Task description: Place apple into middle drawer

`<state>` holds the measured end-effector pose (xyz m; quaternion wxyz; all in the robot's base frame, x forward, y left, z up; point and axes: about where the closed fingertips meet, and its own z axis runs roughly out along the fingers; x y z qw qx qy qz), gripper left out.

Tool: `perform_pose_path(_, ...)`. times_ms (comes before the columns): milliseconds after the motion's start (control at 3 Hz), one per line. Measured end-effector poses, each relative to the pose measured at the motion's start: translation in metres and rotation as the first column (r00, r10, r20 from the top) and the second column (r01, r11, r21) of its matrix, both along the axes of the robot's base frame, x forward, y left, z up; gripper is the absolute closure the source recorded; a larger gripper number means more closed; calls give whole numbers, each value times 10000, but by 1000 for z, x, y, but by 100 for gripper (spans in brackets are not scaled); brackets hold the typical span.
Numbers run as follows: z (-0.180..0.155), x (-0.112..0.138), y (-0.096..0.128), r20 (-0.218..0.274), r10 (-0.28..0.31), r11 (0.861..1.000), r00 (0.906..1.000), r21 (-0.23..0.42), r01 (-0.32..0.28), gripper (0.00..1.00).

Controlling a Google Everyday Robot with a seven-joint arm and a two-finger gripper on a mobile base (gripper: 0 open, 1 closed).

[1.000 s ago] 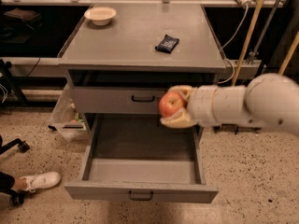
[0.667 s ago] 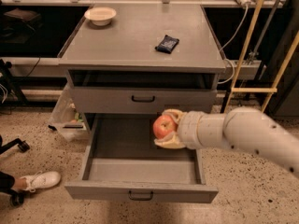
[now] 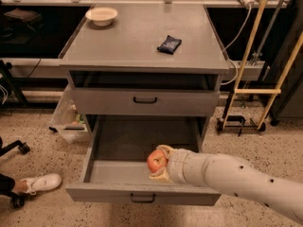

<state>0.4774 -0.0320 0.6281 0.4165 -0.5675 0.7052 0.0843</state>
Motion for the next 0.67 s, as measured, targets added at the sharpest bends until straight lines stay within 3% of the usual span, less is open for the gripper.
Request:
perform_pose_path(333, 0, 0, -1, 10, -19, 10000, 10000, 3, 19, 100)
perform_pose_path(667, -27, 8, 20, -201, 139, 9997, 9997, 218, -135, 100)
